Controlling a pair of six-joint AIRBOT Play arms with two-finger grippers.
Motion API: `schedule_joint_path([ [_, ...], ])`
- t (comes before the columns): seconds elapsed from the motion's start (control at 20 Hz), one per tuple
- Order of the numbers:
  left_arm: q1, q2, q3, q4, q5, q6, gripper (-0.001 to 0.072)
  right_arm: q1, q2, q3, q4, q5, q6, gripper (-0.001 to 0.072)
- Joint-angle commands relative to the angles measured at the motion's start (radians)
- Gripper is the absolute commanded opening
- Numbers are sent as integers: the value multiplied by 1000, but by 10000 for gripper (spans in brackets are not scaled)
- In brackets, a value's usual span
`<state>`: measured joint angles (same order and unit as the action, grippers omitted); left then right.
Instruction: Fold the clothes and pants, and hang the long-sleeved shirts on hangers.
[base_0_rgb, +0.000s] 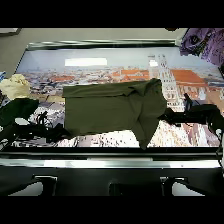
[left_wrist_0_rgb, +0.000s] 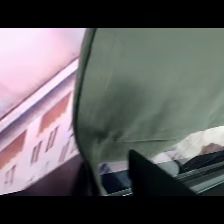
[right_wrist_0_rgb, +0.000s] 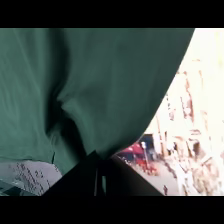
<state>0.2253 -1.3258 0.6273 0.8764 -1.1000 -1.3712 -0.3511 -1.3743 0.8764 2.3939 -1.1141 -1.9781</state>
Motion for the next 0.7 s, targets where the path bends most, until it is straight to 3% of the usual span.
schedule_joint_path([
  [0.0, -6, -2, 1, -5, -21, 3, 154, 1, 36, 1, -2, 7, 4, 27],
  [0.1, -6, -2, 1, -5, -14, 3, 17, 1, 55, 1, -3, 13, 5, 27],
  [0.25, -6, 1, 29, -11, -8, 0, 14, 2, 78, 5, 16, 0, 14, 26],
  [0.4, -6, 19, 200, -13, -13, -56, 12, 16, 98, 126, 29, 5, 16, 25],
  [0.55, -8, 35, 554, -12, -65, -70, 12, 102, 98, 421, -26, 34, 70, 25],
  [0.65, -8, 37, 842, 53, -114, -124, 12, 146, 99, 654, -106, 45, 143, 26],
])
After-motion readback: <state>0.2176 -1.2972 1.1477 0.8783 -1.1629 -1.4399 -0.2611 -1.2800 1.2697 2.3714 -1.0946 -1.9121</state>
